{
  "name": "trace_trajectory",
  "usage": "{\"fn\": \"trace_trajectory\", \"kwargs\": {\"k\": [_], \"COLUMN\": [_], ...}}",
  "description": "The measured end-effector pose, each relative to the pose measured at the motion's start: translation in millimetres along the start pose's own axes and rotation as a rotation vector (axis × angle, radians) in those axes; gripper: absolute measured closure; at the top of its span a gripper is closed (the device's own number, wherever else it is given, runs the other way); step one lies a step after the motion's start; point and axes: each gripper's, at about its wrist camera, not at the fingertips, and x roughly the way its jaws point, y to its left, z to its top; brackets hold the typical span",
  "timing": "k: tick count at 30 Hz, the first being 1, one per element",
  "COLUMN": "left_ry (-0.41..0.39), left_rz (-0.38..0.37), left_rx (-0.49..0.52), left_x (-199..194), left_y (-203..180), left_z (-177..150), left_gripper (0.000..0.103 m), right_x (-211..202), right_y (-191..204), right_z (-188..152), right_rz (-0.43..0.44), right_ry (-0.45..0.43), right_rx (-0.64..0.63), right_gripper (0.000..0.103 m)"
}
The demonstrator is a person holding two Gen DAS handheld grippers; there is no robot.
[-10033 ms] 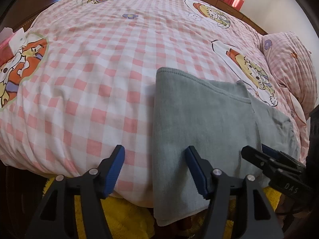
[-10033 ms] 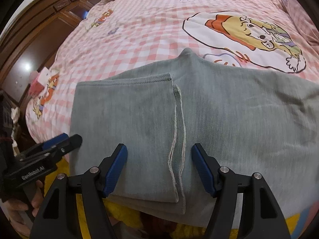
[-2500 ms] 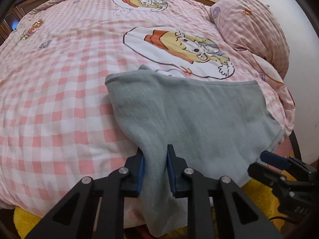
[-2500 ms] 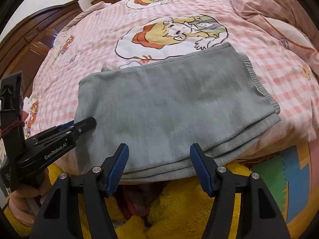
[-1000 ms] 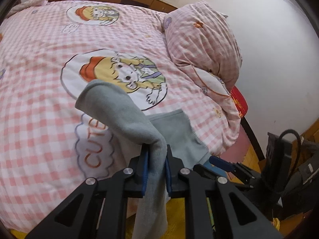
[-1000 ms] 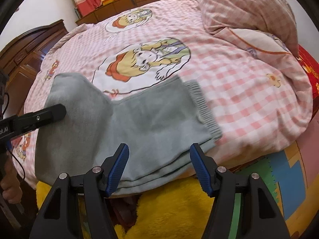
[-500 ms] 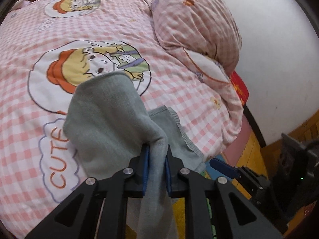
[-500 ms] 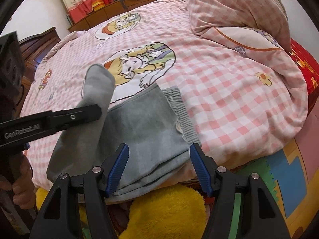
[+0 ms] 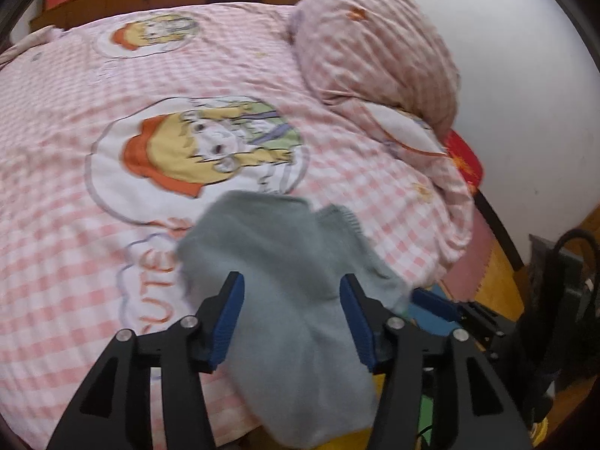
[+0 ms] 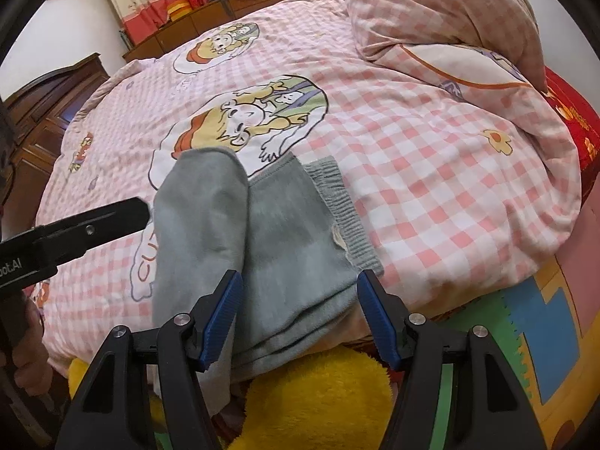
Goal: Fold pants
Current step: 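Fold the lifted end over the pants and open the left tool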
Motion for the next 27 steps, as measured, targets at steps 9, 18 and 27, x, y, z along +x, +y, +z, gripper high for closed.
{"fn": "trace_trajectory", "kwargs": {"k": [9,18,27], "left_ry": [0.042,0.073,0.075], "left_rz": [0.129,0.154,0.135], "left_rx": [-0.116,-0.161,-0.168], "left_x": [2.2,5.6,7.2], "left_y": [54.3,72.7,72.7], "left_z": [-34.1,-59.3,-62.4], "left_gripper": [0.046,0.046,0.046], "right_x": [7.9,39.6,45.2], "right_y": [14.6,33.9,47.7], "right_z": [-0.3,-4.8,-6.9], "right_rz": [0.131,0.134,0.168], "right_ry": [0.050,0.130,0.129], "right_rx": [0.025,0.017,-0.035], "right_gripper": [0.037,0.037,0.087]}}
